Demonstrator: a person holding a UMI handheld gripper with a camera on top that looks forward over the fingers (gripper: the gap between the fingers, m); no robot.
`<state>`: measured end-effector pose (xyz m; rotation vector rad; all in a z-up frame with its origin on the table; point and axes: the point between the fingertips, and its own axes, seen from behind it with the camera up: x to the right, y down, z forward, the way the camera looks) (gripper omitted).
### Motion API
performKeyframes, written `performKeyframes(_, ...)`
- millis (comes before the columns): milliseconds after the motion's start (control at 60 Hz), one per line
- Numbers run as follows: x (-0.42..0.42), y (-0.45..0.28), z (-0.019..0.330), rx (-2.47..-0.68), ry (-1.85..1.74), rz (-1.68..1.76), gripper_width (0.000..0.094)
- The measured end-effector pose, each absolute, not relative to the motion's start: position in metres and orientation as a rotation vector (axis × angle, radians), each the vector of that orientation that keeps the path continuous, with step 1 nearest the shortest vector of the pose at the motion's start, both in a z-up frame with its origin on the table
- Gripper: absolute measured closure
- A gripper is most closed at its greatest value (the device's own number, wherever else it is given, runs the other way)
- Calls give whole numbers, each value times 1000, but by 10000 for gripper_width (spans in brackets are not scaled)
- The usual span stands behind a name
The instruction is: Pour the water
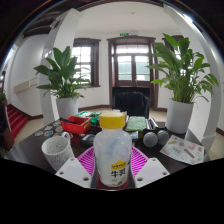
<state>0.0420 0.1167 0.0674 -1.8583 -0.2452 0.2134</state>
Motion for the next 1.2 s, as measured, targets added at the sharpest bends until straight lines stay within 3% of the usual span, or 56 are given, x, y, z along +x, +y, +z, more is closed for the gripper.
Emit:
performKeyframes(183,43,110,69,-1834,-248,184,500)
performKeyframes(383,46,105,65,-1883,-203,199,350)
performKeyframes(483,52,87,70,-1907,-162,214,187)
performKeyframes(583,58,50,66,-1940,-147,203,81)
performKeyframes(783,85,-46,65,-2002,-25,73,82)
performKeyframes(1200,93,-138,153,-1889,16,-20,68)
